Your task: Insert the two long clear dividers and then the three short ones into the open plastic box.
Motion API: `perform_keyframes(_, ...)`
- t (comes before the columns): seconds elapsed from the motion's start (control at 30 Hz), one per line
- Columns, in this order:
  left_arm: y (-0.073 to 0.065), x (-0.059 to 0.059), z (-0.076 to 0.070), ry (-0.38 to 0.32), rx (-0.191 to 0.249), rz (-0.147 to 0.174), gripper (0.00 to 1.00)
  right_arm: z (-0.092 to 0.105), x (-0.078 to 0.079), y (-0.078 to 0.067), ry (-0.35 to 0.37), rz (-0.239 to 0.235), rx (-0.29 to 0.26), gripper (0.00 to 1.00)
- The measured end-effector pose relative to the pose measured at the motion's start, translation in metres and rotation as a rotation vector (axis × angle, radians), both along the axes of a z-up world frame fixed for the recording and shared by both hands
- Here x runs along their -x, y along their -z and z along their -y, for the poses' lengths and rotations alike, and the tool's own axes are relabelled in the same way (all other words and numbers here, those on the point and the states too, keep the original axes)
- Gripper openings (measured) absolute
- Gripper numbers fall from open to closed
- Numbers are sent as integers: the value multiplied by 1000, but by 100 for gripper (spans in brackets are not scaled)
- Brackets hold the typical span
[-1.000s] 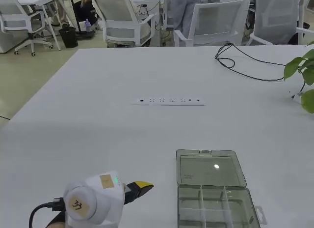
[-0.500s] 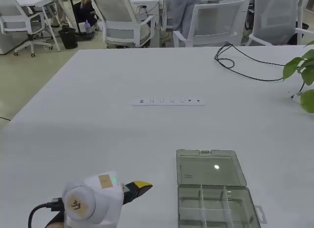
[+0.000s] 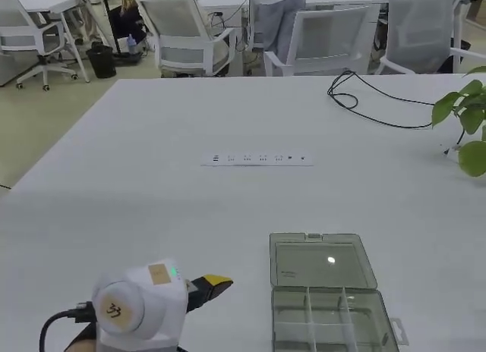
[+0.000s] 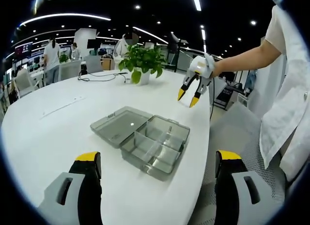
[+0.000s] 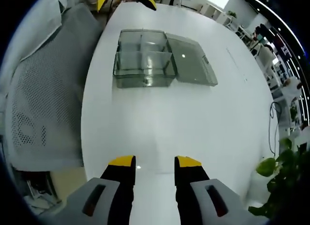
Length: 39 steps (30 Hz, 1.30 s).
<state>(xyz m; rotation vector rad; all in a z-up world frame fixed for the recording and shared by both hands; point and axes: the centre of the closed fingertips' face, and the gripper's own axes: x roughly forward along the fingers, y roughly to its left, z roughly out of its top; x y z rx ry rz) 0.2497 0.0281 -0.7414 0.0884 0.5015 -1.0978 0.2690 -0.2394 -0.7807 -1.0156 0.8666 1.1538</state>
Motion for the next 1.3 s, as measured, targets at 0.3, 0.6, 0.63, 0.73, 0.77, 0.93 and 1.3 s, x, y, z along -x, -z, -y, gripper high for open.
perform_keyframes(0.3,-29,-13,12,-61,116,-30,96,-41,-5,-44,12,72,-88,33)
perform_keyframes(0.6,-51,-21,28,-113,244,-110,89,-75,0,-65,-15,115,-134,33)
perform_keyframes(0.63,-54,-21,31,-111,256,-116,89,-78,0,-67,-15,118,-138,33)
perform_keyframes(0.73,-60,-20,38,-119,295,-148,87,-87,2,-73,-21,124,-147,33)
perform_keyframes(0.77,-62,-19,41,-125,312,-180,87,-91,2,-76,-23,130,-149,33)
perform_keyframes(0.93,-68,-18,54,-129,358,-244,80,-106,4,-84,-37,151,-159,33)
perform_keyframes(1.3,-74,-10,82,-135,428,-391,63,-138,20,-96,-77,181,-162,33)
